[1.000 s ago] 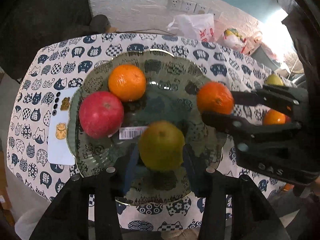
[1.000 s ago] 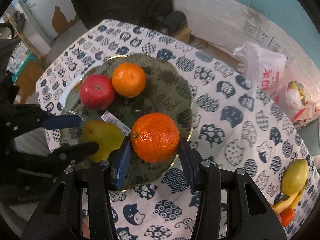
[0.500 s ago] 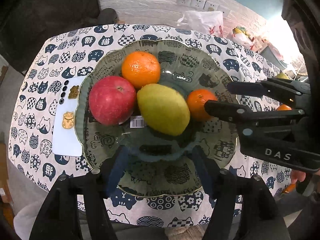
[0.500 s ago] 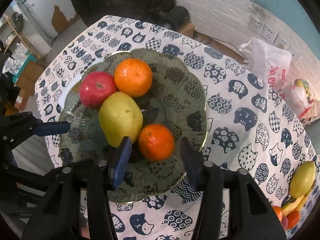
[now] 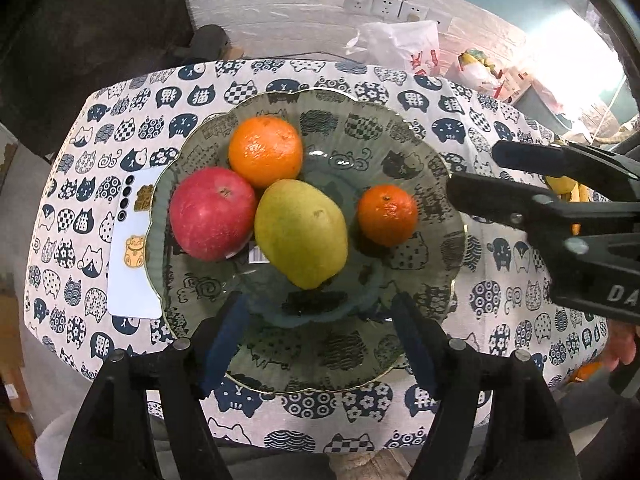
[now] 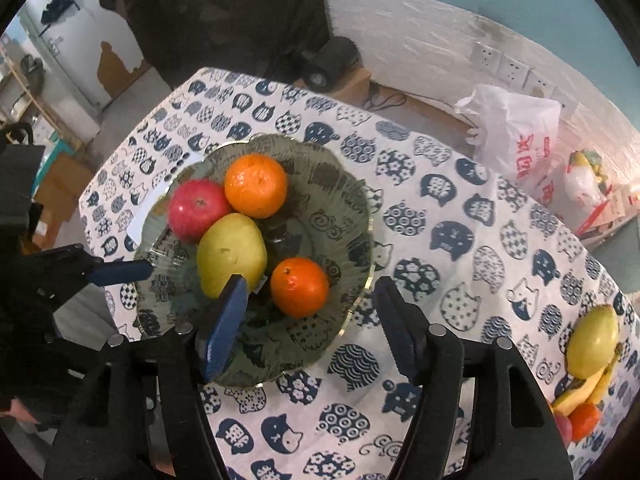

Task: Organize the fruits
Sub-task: 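Lower the pear and tangerine onto the plate and open both grippers, then move both grippers back toward the fruit pile beside the bananas, then grasp the large orange with the left gripper while the right gripper grasps a tangerine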

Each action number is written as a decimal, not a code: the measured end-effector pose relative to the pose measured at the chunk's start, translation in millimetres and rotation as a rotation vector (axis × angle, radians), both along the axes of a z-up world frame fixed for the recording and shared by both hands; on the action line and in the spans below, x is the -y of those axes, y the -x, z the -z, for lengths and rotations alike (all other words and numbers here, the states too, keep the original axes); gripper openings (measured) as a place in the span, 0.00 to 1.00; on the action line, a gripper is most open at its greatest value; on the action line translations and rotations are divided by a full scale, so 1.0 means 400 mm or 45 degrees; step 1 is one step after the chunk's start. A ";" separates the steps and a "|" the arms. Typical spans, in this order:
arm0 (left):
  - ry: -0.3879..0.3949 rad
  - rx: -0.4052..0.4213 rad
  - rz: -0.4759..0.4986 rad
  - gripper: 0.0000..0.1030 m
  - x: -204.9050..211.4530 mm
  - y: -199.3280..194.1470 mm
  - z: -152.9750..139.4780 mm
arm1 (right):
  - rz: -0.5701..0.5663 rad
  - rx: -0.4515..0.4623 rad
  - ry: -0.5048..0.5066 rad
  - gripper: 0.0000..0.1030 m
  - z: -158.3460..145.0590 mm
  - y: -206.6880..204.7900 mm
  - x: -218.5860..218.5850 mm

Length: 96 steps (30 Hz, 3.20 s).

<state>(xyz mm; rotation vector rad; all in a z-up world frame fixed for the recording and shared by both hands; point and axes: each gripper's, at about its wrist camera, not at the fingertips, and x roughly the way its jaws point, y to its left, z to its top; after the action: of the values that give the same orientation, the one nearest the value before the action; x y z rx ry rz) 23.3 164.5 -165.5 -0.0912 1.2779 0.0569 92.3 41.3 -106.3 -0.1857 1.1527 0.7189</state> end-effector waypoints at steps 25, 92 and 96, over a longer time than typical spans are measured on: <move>0.013 0.048 0.189 0.78 0.252 -0.064 -0.075 | 0.284 0.102 0.078 0.68 -0.095 -0.007 0.377; 0.199 -0.143 0.617 0.71 0.700 -0.274 0.132 | 0.596 -0.167 0.099 0.68 0.144 -0.057 0.794; 0.208 -0.151 0.599 0.71 0.687 -0.277 0.141 | 0.597 -0.174 0.104 0.68 0.157 -0.069 0.785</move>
<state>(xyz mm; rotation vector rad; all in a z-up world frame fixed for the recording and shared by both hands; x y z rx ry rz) 134.3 -110.1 -221.9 0.0750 1.3926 -0.4519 119.9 -272.7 -169.3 0.0680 1.2967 0.2727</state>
